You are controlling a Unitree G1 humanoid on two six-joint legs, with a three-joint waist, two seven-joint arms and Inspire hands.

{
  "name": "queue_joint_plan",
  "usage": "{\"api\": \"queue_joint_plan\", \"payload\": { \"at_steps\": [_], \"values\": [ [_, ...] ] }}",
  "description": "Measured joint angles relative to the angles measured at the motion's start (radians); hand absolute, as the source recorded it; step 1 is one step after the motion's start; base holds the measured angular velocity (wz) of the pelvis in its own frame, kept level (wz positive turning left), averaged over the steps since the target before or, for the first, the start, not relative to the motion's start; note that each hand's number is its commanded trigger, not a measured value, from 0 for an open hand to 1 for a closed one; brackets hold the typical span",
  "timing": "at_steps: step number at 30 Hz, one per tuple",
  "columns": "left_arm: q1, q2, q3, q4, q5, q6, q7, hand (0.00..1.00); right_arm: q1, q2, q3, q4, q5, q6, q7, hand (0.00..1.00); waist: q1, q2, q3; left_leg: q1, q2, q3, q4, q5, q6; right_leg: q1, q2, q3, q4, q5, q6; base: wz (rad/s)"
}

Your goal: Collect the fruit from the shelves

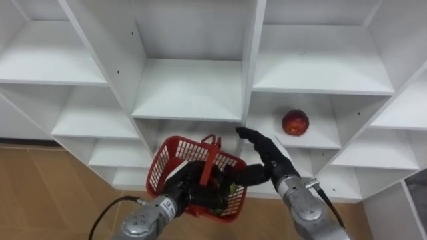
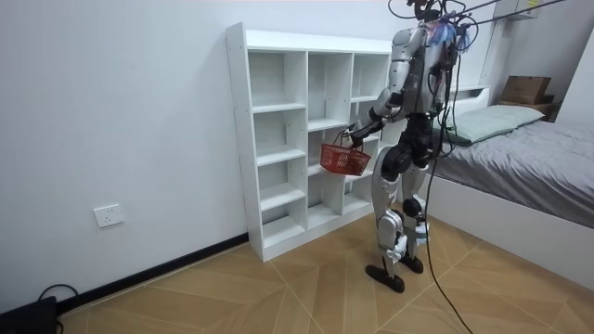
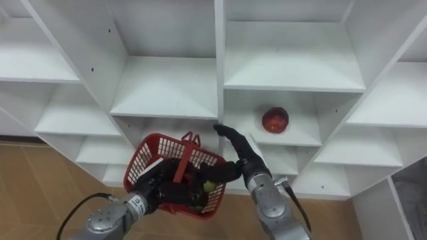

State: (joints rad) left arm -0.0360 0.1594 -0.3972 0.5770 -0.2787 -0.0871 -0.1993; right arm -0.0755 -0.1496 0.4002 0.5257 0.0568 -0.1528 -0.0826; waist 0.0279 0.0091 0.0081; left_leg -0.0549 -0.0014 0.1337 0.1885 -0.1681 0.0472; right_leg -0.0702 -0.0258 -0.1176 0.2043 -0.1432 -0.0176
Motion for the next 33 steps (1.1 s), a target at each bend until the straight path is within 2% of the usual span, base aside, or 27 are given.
{"api": "queue_joint_plan", "payload": {
  "at_steps": [4,8,11,15,23,29,33],
  "values": [
    [0.022,0.001,0.046,-0.011,0.025,0.000,0.005,1.00,0.025,-0.017,-0.003,-0.040,0.049,0.001,0.024,0.00,-0.006,-0.005,-0.0011,0.028,0.001,0.005,-0.003,0.000,0.000,0.026,0.001,0.005,-0.003,0.000,0.000,-0.03],
    [0.034,-0.001,0.099,-0.011,0.057,-0.003,0.024,1.00,0.052,-0.015,-0.043,-0.089,0.139,0.001,0.074,0.00,-0.025,-0.006,-0.0011,0.061,0.003,0.020,-0.022,0.000,-0.001,0.054,0.010,0.011,-0.018,0.002,0.000,-0.06],
    [0.044,-0.004,0.106,-0.011,0.056,-0.003,0.041,1.00,0.066,-0.015,-0.081,-0.109,0.173,0.001,0.096,0.00,-0.027,-0.006,-0.0007,0.071,0.004,0.030,-0.023,-0.001,-0.002,0.058,0.010,0.033,-0.020,0.003,0.001,-0.13],
    [0.053,-0.004,0.114,-0.011,0.055,-0.003,0.067,1.00,0.092,-0.015,-0.125,-0.109,0.222,0.001,0.108,0.00,-0.029,-0.007,-0.0005,0.077,0.006,0.038,-0.026,-0.002,-0.004,0.058,0.012,0.040,-0.018,0.004,0.001,-0.07],
    [0.073,-0.012,0.128,-0.011,0.056,-0.004,0.088,1.00,0.129,-0.016,-0.151,-0.137,0.219,0.001,0.116,0.00,-0.027,-0.007,-0.0003,0.085,0.010,0.059,-0.029,-0.008,-0.007,0.053,0.022,0.066,-0.017,0.004,0.000,-0.10],
    [0.099,-0.003,0.130,-0.008,0.055,-0.003,0.089,1.00,0.161,-0.017,-0.158,-0.176,0.219,0.001,0.106,0.00,-0.030,-0.006,0.0001,0.085,0.013,0.061,-0.029,-0.010,-0.010,0.052,0.028,0.075,-0.018,0.005,-0.001,-0.02],
    [0.109,0.004,0.129,-0.008,0.055,-0.003,0.089,1.00,0.170,-0.017,-0.159,-0.186,0.222,0.001,0.092,0.00,-0.045,-0.004,0.0012,0.085,0.014,0.061,-0.030,-0.011,-0.010,0.053,0.029,0.075,-0.019,0.005,-0.001,0.00]
  ]
}}
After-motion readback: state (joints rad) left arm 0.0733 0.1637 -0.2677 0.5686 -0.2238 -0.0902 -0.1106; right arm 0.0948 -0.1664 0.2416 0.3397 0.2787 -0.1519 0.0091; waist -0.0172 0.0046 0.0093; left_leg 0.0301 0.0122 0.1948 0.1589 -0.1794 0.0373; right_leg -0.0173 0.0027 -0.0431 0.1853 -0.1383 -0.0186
